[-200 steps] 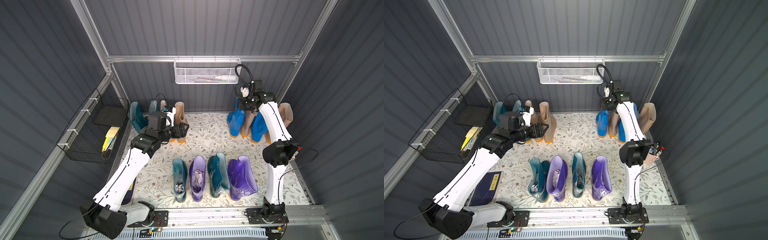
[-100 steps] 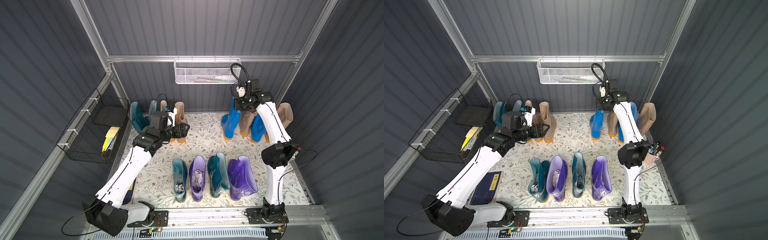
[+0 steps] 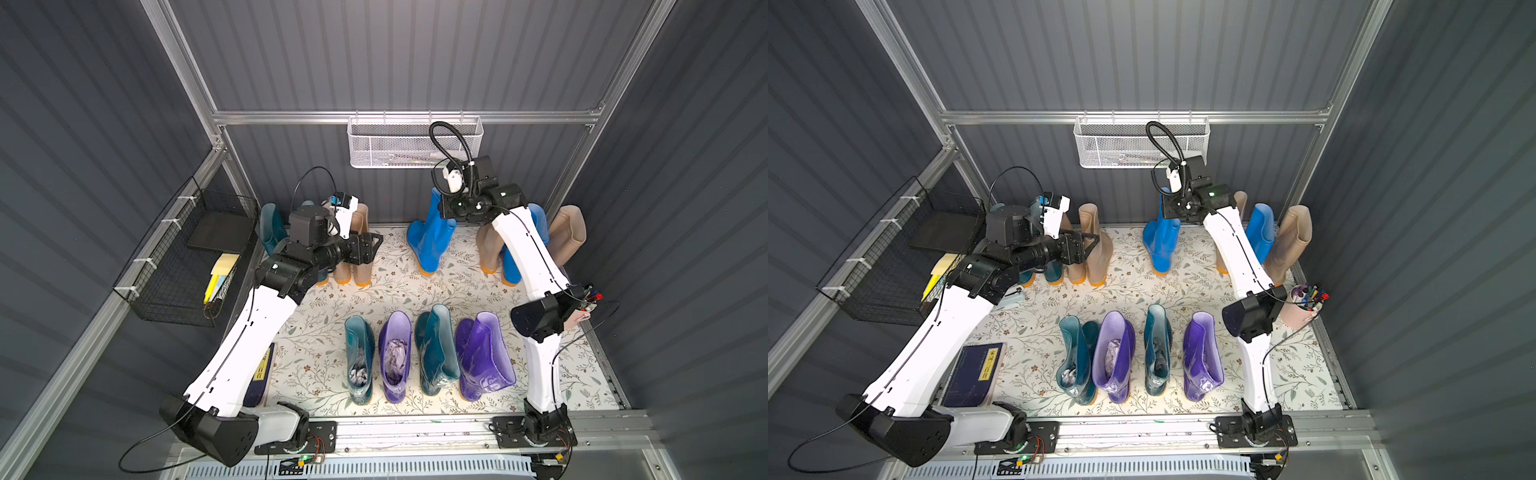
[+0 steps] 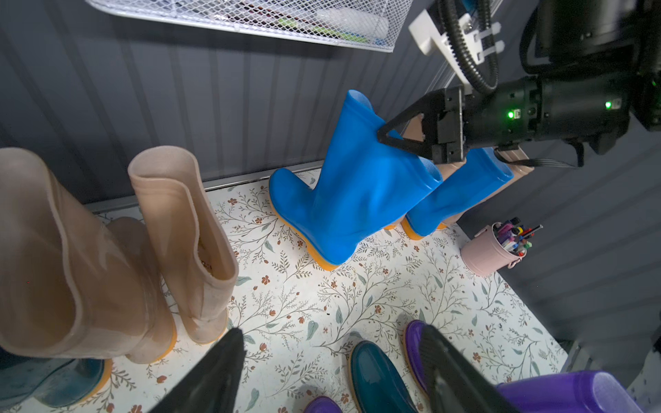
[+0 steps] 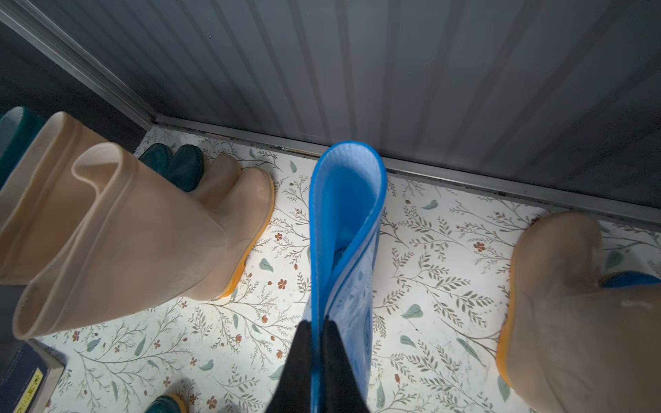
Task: Match and arrange rain boots in pairs
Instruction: Pick up the rain boot at the center of the board, then place the rain boot at the center of the board.
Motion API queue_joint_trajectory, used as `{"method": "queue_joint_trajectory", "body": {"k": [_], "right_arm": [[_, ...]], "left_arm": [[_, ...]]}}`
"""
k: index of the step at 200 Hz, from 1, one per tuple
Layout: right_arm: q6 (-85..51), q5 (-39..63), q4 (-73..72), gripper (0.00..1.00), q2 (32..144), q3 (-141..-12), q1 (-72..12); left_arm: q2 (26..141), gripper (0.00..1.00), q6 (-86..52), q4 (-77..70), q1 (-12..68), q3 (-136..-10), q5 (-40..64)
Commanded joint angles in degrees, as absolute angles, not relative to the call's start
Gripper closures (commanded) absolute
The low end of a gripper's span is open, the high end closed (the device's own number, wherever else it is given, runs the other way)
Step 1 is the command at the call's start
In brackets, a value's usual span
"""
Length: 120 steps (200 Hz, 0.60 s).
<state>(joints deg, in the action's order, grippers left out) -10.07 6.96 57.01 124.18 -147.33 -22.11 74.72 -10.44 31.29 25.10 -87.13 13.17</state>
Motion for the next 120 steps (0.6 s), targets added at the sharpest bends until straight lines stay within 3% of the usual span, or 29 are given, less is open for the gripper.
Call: {"method": "queue_joint_trajectory", "body": {"k": [1, 120], "right_arm": [[-12.2, 5.9, 49.6, 1.00, 124.1, -152.2, -23.1], [-12.2, 7.4, 39.0, 1.00, 131.9, -154.4, -28.1]], "left_arm": [[72.0, 0.20, -6.1, 33.5, 25.3, -88.0, 15.4], [65.6, 0.19, -5.0, 33.7, 25.3, -79.0, 15.2]]}}
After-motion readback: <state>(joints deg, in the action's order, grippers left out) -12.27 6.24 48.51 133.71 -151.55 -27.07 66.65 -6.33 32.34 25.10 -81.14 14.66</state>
